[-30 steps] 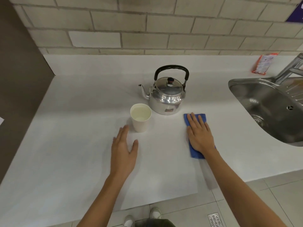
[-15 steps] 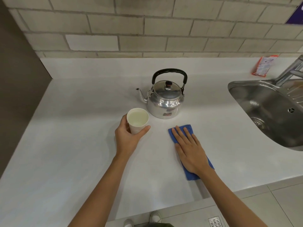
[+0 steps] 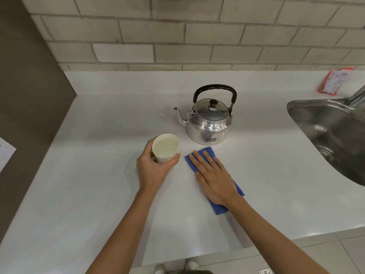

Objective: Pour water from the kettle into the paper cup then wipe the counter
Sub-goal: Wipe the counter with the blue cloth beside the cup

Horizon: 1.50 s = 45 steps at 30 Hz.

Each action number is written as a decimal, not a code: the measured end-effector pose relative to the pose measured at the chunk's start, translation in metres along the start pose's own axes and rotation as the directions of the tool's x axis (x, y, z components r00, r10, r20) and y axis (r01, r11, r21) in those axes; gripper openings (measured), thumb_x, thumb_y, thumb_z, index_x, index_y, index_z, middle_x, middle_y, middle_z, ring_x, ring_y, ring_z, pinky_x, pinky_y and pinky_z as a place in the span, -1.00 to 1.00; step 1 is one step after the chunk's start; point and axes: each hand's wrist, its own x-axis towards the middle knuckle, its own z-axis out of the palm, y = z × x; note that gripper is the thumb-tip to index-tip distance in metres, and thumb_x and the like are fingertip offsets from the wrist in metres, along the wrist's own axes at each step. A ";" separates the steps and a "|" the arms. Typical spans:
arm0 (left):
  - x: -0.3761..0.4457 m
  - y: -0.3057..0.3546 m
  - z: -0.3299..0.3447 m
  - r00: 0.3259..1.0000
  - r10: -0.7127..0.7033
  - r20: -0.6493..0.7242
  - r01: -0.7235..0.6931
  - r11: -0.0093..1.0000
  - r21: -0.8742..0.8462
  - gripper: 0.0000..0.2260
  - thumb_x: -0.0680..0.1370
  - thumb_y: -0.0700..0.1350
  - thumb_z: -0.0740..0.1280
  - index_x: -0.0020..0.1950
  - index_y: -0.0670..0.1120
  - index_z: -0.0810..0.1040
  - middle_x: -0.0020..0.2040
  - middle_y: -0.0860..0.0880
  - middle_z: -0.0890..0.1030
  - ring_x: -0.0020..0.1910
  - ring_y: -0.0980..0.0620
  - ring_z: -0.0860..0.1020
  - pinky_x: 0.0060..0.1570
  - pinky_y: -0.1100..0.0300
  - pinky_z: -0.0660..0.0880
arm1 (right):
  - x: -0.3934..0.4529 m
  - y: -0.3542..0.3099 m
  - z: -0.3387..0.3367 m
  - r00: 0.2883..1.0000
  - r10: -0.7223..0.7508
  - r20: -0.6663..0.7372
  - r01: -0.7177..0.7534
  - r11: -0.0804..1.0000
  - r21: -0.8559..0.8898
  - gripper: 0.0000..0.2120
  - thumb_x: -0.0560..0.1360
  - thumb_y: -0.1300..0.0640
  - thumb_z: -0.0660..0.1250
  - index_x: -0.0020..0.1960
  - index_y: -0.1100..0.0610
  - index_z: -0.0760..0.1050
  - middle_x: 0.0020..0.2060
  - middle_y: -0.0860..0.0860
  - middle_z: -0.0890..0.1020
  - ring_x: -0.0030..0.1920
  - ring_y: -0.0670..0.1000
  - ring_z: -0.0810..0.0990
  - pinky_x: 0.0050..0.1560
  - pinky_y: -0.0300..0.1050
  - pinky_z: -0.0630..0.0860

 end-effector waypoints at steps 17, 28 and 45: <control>0.000 -0.010 -0.060 0.989 -0.043 -0.141 0.045 0.999 0.012 -0.44 0.19 0.00 0.63 0.15 0.13 0.56 0.01 0.22 0.64 0.06 0.16 0.61 -0.04 0.28 0.60 | 0.021 -0.037 0.016 0.999 0.000 -0.043 0.001 0.999 0.041 -0.48 0.65 -0.05 -0.10 0.60 -0.07 -0.05 0.58 -0.15 -0.02 0.57 -0.12 -0.14 0.55 -0.12 -0.16; -0.002 -0.009 -0.066 0.993 -0.013 -0.119 0.022 0.997 0.070 -0.44 0.21 -0.01 0.64 0.17 0.10 0.55 0.04 0.22 0.64 0.08 0.15 0.60 0.00 0.18 0.61 | 0.049 -0.067 0.016 0.998 -0.065 -0.001 0.065 0.998 -0.001 -0.47 0.66 -0.06 -0.10 0.60 -0.08 -0.12 0.59 -0.11 -0.03 0.58 -0.04 -0.15 0.56 -0.07 -0.23; -0.027 -0.017 -0.095 0.993 -0.109 0.050 0.102 0.988 0.112 -0.20 0.24 -0.14 0.66 0.42 -0.02 0.42 0.29 0.11 0.58 0.25 0.18 0.54 0.24 0.29 0.47 | -0.012 -0.061 0.019 1.000 0.012 -0.019 -0.011 0.999 0.035 -0.47 0.64 -0.06 -0.14 0.59 -0.12 -0.13 0.57 -0.20 -0.10 0.56 -0.17 -0.21 0.53 -0.15 -0.25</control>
